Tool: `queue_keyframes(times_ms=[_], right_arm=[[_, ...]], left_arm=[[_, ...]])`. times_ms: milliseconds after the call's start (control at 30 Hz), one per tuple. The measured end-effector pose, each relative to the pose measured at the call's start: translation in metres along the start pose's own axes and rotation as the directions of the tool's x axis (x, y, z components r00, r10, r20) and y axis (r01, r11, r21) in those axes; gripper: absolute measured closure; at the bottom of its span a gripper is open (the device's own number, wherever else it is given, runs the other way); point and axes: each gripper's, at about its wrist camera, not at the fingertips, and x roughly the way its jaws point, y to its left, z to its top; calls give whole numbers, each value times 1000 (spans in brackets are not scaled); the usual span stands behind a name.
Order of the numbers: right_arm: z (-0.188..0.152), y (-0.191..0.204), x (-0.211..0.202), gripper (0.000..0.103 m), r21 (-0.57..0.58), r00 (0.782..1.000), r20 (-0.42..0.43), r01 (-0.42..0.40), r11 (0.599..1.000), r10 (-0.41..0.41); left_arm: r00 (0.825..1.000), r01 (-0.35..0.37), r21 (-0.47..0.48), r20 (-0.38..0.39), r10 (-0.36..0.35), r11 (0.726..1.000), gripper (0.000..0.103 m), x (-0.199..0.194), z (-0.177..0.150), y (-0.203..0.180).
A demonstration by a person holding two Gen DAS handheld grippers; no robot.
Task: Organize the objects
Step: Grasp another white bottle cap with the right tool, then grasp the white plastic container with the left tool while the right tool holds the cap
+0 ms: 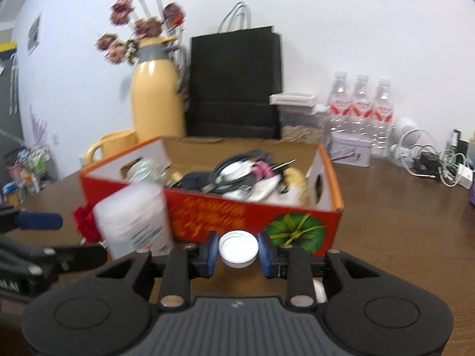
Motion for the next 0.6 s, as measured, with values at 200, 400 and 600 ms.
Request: queue_keyframes(times_ms=[200, 400, 600], right_arm=[[-3, -13, 5, 76, 34, 999, 31, 17, 999, -18], [-5, -15, 5, 76, 46, 999, 44, 11, 999, -13], [-8, -10, 4, 76, 33, 999, 46, 4, 999, -5]], left_arm=[[1000, -21, 41, 0, 21, 999, 3, 28, 1, -16], [999, -25, 36, -29, 26, 999, 60, 51, -2, -23], [999, -23, 30, -30, 24, 999, 61, 53, -5, -24]])
